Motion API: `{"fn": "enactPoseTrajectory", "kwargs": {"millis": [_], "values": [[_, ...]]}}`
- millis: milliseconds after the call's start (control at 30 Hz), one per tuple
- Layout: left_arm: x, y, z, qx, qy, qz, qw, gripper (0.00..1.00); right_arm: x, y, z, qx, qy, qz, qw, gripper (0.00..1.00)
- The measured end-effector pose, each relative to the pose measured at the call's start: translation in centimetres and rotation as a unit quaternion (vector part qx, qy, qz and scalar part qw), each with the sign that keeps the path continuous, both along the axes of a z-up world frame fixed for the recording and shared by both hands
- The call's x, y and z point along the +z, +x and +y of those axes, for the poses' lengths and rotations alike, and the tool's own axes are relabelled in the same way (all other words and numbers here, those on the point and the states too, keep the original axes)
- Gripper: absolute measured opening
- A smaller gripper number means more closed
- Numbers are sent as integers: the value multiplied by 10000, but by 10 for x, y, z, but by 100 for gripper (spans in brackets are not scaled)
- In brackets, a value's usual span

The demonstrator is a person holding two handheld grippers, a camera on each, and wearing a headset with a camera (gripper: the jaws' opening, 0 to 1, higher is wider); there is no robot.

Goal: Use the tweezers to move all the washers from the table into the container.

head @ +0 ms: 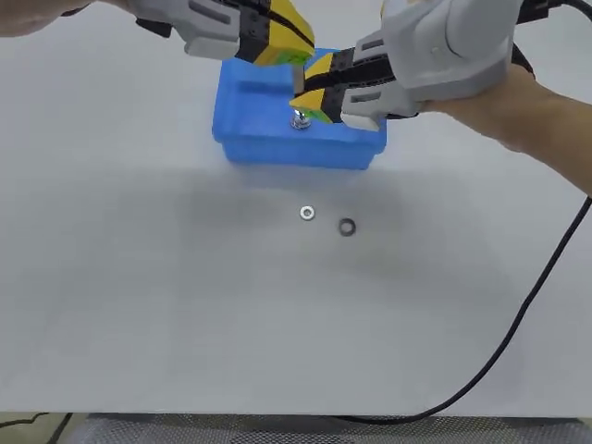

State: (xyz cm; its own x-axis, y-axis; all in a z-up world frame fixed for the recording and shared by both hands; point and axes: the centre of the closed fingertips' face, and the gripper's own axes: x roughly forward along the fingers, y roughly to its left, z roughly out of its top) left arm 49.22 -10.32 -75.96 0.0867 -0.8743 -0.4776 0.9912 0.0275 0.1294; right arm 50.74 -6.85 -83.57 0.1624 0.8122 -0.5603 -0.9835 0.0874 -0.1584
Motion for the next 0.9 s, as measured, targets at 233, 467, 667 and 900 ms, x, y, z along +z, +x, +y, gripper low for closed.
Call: {"fn": "enactPoseTrajectory", "kwargs": {"millis": [233,467,667,900], "values": [[-9,3,1,37,-34,121,9999,5,-10,1,0,-21,-87,93,9999,10],[-10,4,1,43,-69,178,9998,5,-11,2,-1,-64,20,205,9998,10],[-10,3,1,41,-71,165,9998,5,-10,1,1,-33,48,229,9997,10],[-3,0,0,12,-82,135,9999,5,-5,3,-1,-31,133,208,9997,11]]}}
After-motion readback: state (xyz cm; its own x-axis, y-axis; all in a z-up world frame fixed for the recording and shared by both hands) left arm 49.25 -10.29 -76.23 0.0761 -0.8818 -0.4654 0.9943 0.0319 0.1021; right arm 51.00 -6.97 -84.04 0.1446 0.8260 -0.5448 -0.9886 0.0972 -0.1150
